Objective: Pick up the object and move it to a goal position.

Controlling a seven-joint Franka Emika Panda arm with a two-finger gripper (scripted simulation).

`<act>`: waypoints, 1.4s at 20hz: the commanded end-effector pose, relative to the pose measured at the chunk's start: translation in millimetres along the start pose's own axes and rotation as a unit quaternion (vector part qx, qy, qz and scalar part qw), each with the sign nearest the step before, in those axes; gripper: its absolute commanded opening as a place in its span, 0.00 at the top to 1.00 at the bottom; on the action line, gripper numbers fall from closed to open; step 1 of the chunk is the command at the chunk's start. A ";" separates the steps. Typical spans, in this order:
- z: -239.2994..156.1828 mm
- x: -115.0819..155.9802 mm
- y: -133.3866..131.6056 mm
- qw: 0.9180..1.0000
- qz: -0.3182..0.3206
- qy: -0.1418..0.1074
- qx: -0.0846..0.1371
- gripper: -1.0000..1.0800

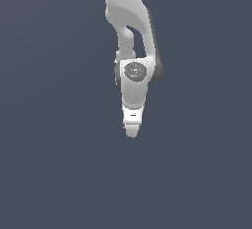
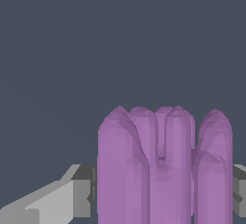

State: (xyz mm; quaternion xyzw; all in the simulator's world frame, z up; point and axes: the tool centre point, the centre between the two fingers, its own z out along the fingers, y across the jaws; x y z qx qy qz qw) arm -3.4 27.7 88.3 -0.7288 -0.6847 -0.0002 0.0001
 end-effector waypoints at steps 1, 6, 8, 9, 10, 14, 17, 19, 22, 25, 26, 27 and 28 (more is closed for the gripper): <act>-20.1 -18.0 5.4 1.000 0.000 0.000 0.000 1.00; -64.9 -57.9 17.7 1.000 0.000 0.001 0.000 1.00; -83.2 -74.2 22.9 1.000 0.000 0.001 0.000 1.00; -92.4 -82.3 25.5 1.000 0.000 0.001 0.000 1.00; -101.5 -90.5 28.2 1.000 0.000 0.001 0.000 1.00; -137.6 -122.7 39.0 1.000 0.000 0.001 0.000 1.00; -162.7 -145.3 46.9 1.000 0.000 0.001 0.000 1.00; -176.6 -158.2 51.6 1.000 0.000 0.001 0.000 1.00; -193.3 -173.5 57.5 1.000 0.000 0.001 0.000 1.00; -205.7 -184.9 62.2 1.000 0.000 0.000 0.000 1.00; -209.0 -188.0 63.4 1.000 0.000 0.000 0.000 1.00; -211.9 -190.7 64.6 1.000 0.000 0.000 0.000 1.00; -214.5 -193.0 65.7 1.000 0.000 0.000 0.000 1.00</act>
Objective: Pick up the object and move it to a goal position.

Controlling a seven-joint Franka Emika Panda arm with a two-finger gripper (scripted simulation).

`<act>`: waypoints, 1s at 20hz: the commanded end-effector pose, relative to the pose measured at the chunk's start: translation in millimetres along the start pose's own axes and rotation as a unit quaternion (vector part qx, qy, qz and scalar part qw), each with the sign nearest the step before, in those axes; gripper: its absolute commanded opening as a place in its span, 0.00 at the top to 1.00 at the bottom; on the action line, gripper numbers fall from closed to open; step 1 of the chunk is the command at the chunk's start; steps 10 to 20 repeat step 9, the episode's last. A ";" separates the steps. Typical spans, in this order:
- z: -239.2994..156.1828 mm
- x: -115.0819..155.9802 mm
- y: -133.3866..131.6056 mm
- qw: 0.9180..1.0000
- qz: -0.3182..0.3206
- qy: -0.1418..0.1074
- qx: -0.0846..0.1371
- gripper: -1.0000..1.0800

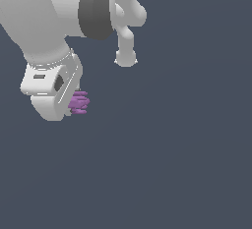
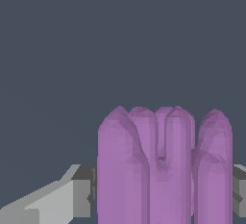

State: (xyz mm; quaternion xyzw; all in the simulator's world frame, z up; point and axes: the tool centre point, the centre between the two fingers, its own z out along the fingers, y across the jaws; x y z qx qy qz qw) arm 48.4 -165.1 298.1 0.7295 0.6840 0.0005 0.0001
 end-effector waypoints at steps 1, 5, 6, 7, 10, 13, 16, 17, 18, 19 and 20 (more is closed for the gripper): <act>-6.9 -5.9 2.8 1.000 0.000 0.000 0.000 1.00; -12.5 -11.2 5.5 1.000 0.000 0.000 0.000 1.00; -13.2 -11.9 5.9 1.000 0.000 0.000 0.000 1.00; -13.7 -12.3 6.2 1.000 0.000 0.000 0.000 1.00; -14.0 -12.6 6.4 1.000 0.000 0.000 0.000 1.00; -14.0 -12.6 6.4 1.000 0.000 0.000 0.000 1.00; -14.0 -12.6 6.4 1.000 0.000 0.000 0.000 1.00; -14.0 -12.6 6.4 1.000 0.000 0.000 0.000 1.00; -14.0 -12.6 6.4 1.000 0.000 0.000 0.000 1.00; -14.0 -12.6 6.4 1.000 0.000 0.000 0.000 1.00; -14.0 -12.6 6.4 1.000 0.000 0.000 0.000 1.00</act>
